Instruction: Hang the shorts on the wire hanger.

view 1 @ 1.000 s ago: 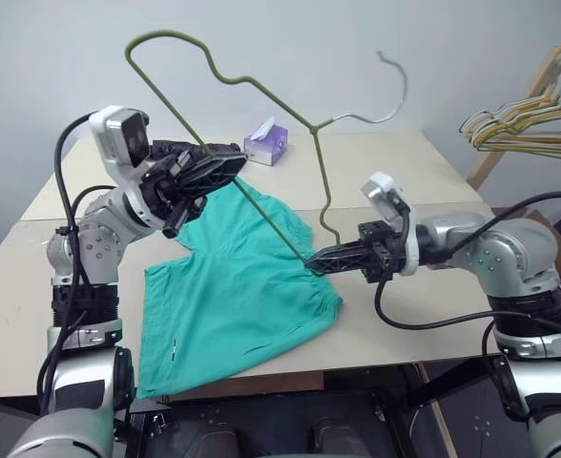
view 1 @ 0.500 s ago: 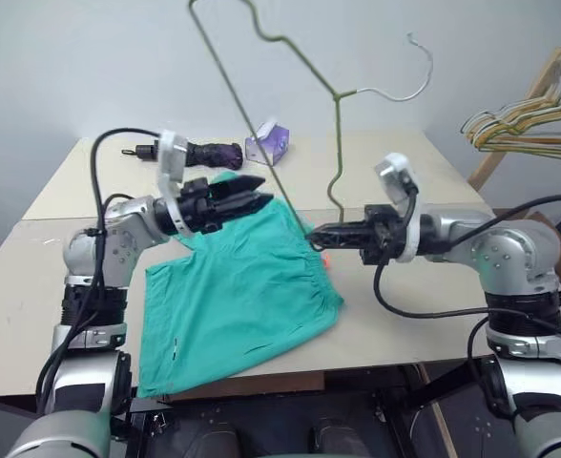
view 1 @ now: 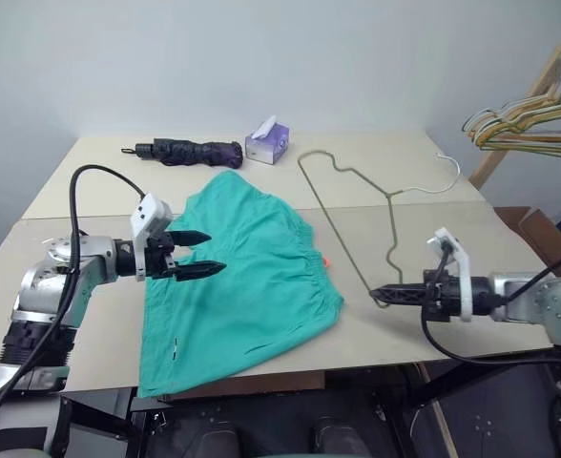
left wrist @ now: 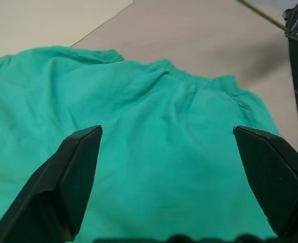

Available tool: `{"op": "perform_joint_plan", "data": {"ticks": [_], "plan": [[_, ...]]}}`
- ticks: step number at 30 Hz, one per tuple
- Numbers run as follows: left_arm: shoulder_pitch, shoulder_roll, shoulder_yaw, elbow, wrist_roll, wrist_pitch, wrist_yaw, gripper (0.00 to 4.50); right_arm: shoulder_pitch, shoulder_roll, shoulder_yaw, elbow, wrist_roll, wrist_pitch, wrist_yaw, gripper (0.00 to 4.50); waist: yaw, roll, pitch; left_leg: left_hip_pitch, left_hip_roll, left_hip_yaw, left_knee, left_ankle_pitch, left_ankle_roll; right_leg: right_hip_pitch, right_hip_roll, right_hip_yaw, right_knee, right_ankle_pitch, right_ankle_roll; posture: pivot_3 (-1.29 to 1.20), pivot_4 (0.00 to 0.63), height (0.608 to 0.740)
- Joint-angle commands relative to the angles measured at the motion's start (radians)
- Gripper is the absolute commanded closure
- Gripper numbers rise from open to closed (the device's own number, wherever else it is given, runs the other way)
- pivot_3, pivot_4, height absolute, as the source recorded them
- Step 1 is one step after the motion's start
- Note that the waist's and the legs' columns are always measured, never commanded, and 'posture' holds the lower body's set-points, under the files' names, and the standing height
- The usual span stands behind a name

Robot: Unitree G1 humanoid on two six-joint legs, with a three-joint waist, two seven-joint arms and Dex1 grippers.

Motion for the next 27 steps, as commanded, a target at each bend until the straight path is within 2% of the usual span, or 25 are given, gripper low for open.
{"op": "perform_joint_plan", "data": {"ticks": [1,10,20,27], "plan": [[0.004,0.000,0.006,-0.056,0.004,-0.011,0.006,0.02,-0.008,-0.047,0.079,0.128,-0.021,0.020,0.107,4.50,0.000,0.000,0.000,0.000,0.000,0.000,0.000,0.000,0.000,0.000,0.000,0.000,0.000,0.000,0.000,-0.03,0.000,0.740],[0.045,-0.027,0.005,-0.119,0.008,-0.002,0.046,0.02,-0.119,-0.039,0.267,0.406,-0.178,-0.033,0.202,4.50,-0.001,0.001,0.000,0.000,0.000,0.000,0.000,0.000,0.000,-0.001,0.001,0.001,0.001,0.000,0.000,0.00,0.000,0.740],[0.079,-0.021,0.018,-0.137,0.006,-0.004,0.052,0.02,-0.189,-0.028,0.399,0.418,-0.247,-0.098,0.386,4.50,0.004,0.001,0.000,0.000,0.000,0.000,0.000,0.000,0.000,0.000,0.000,0.001,0.001,0.000,0.000,0.03,0.000,0.740],[0.106,-0.021,0.027,-0.154,0.006,-0.006,0.068,0.02,-0.201,-0.028,0.411,0.423,-0.285,-0.164,0.462,4.50,0.012,0.001,0.000,0.000,0.000,0.000,0.000,0.000,0.000,0.000,0.000,0.001,0.001,0.000,0.000,0.04,0.000,0.740]]}}
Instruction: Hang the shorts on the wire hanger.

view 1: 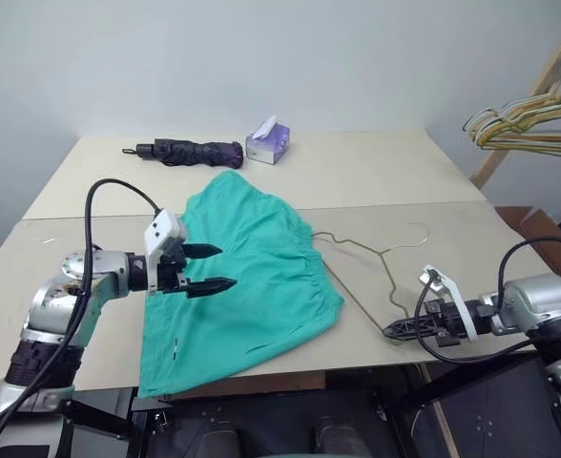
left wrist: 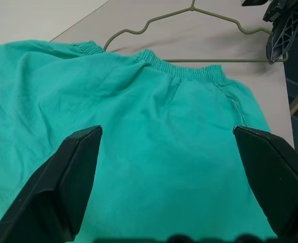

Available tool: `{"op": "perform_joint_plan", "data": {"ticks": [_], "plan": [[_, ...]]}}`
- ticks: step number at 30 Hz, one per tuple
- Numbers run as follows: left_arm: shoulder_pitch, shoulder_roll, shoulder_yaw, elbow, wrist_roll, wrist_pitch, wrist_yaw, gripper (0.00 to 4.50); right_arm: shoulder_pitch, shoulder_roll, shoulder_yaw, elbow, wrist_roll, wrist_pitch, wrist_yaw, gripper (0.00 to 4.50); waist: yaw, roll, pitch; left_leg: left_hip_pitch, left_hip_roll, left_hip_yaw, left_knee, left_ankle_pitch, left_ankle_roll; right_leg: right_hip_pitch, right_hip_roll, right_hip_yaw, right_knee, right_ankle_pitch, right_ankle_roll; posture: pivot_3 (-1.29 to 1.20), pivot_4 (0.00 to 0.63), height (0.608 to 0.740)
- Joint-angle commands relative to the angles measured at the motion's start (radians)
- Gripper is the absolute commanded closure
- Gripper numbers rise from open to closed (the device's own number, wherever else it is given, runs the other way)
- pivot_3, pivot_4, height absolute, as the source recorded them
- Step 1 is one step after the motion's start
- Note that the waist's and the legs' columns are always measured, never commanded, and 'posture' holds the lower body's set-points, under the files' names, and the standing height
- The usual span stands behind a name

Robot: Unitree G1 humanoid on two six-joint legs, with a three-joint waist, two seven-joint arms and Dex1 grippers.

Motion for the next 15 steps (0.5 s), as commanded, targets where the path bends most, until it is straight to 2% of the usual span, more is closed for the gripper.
{"op": "perform_joint_plan", "data": {"ticks": [1,5,10,15], "plan": [[0.010,0.011,0.032,-0.041,-0.008,-0.008,0.009,0.02,-0.027,-0.009,-0.018,-0.017,-0.006,-0.054,0.059,4.50,0.001,0.000,0.000,0.000,0.000,0.000,0.000,0.000,0.000,0.000,0.000,0.000,0.000,0.000,0.000,0.04,0.000,0.740],[0.027,0.012,0.037,-0.051,-0.010,-0.010,0.013,0.02,-0.006,-0.024,-0.023,-0.062,-0.019,-0.128,0.106,4.50,0.010,0.000,0.000,0.000,0.000,0.000,0.000,0.000,0.000,0.000,0.000,0.000,0.000,0.000,0.000,0.04,0.000,0.740],[0.038,0.011,0.040,-0.059,-0.008,-0.010,0.016,0.02,0.021,-0.070,0.069,-0.212,-0.087,-0.200,0.148,4.50,0.020,0.001,0.000,0.000,0.000,0.000,0.000,0.000,0.000,0.000,0.000,0.000,0.000,0.000,0.000,0.05,0.000,0.740],[0.044,0.007,0.038,-0.064,-0.006,-0.011,0.023,0.02,-0.033,-0.033,0.082,-0.141,-0.123,-0.167,0.111,4.50,0.022,0.001,0.000,0.000,0.000,0.000,0.001,0.000,0.000,0.000,0.000,0.000,0.000,0.000,0.000,0.06,0.000,0.740]]}}
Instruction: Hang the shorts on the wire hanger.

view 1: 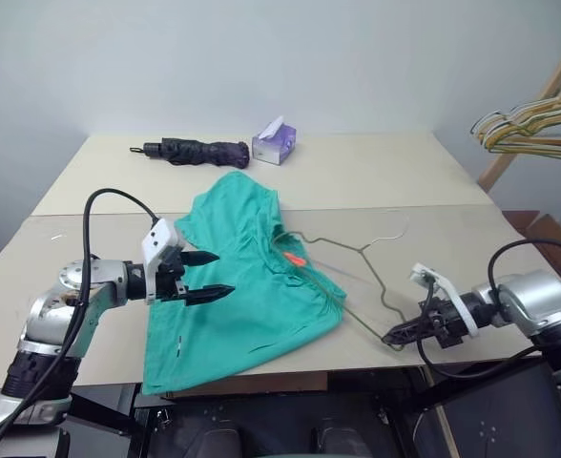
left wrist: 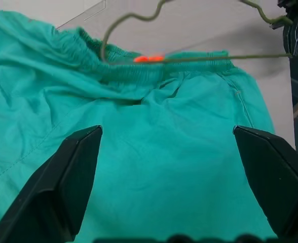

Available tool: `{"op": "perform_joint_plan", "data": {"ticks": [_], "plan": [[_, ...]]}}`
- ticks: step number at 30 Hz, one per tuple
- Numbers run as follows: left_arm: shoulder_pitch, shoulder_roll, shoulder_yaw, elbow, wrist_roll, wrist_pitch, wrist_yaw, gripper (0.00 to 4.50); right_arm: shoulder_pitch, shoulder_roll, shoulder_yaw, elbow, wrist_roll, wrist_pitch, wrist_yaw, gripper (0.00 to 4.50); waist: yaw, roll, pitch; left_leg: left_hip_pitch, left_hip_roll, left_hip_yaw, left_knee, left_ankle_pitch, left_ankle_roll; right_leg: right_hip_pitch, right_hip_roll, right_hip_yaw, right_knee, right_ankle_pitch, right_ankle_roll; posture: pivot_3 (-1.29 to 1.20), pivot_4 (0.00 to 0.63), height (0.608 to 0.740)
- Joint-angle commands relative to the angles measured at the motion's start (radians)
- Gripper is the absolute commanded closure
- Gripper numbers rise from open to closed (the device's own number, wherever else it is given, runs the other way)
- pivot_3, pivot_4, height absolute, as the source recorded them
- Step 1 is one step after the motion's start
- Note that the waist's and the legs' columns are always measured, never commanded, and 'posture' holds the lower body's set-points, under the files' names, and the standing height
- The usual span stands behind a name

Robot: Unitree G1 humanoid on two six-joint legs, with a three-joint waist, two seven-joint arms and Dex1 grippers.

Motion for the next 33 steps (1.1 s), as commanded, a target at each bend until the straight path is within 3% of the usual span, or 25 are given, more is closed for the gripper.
{"op": "perform_joint_plan", "data": {"ticks": [1,13,24,33], "plan": [[-0.005,0.006,0.019,-0.031,-0.005,-0.011,0.006,0.02,-0.060,0.017,-0.012,0.066,-0.033,0.013,-0.011,4.50,0.000,0.000,0.000,0.000,0.000,0.000,0.000,0.000,0.000,0.000,0.000,0.000,0.000,0.000,0.000,0.06,0.000,0.740],[-0.006,-0.013,0.006,-0.030,-0.001,-0.015,0.020,0.02,-0.181,0.011,0.102,0.183,-0.122,0.005,0.126,4.50,0.003,0.000,0.000,0.000,0.000,0.000,0.000,0.000,0.000,0.000,0.000,0.000,0.000,0.000,0.000,0.07,0.000,0.740],[0.011,-0.041,-0.005,-0.050,0.013,-0.025,0.058,0.02,-0.490,0.059,0.414,0.537,-0.105,-0.178,0.133,4.50,0.008,0.001,0.000,0.000,0.000,0.000,0.000,0.000,0.000,0.000,0.000,0.000,0.001,0.000,0.000,0.12,0.000,0.740],[0.075,-0.047,0.017,-0.117,-0.003,-0.010,0.107,0.02,-0.615,0.159,0.593,0.703,-0.024,-0.275,0.133,4.50,0.035,0.001,0.000,0.001,0.000,0.000,0.000,0.000,0.000,-0.001,0.000,0.000,0.004,0.000,0.000,0.19,0.000,0.740]]}}
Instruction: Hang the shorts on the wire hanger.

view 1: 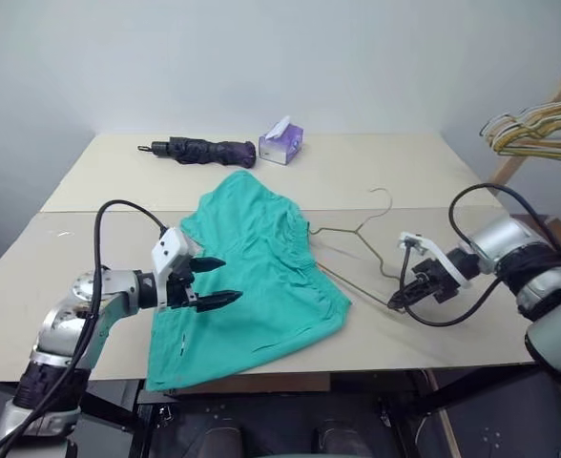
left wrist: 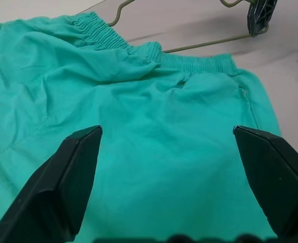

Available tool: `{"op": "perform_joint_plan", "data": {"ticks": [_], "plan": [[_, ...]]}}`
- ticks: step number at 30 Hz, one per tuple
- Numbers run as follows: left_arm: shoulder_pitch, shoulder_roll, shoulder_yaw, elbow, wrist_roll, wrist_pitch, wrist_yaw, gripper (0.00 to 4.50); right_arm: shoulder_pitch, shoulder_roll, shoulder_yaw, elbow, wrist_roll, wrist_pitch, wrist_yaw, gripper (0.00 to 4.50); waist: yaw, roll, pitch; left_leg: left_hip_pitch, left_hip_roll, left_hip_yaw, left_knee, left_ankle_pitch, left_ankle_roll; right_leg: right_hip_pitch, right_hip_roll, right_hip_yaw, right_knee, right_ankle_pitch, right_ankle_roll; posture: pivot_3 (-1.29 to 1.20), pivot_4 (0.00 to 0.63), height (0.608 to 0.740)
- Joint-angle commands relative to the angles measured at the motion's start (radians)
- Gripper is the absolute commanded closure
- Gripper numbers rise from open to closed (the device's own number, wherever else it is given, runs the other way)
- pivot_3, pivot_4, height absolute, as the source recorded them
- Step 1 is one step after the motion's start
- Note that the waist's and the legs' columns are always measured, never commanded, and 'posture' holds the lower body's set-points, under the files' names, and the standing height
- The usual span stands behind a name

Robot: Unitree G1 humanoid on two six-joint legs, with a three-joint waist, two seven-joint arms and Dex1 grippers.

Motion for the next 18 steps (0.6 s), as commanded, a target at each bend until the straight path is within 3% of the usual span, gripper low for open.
{"op": "perform_joint_plan", "data": {"ticks": [1,8,18], "plan": [[0.024,0.002,0.034,-0.068,-0.009,-0.005,0.028,0.02,-0.058,0.061,0.023,0.109,0.009,-0.075,0.060,4.50,0.006,0.000,0.000,0.000,0.000,0.000,0.000,0.000,0.000,0.000,0.000,0.000,0.000,0.000,0.000,0.19,0.000,0.740],[0.057,-0.001,0.046,-0.107,-0.018,0.009,0.064,0.02,-0.105,0.188,-0.056,0.331,-0.094,-0.163,0.060,4.50,0.031,0.000,0.000,0.001,0.000,0.000,0.000,0.000,0.000,-0.001,0.000,0.000,0.003,0.000,0.000,0.22,0.000,0.740],[0.047,-0.008,0.034,-0.107,-0.019,0.012,0.077,0.02,-0.125,0.249,-0.347,0.455,-0.261,-0.205,0.048,4.50,0.060,0.001,0.000,0.000,0.000,0.000,0.000,0.000,0.000,-0.001,0.000,0.000,0.003,0.000,0.000,0.20,0.000,0.740]]}}
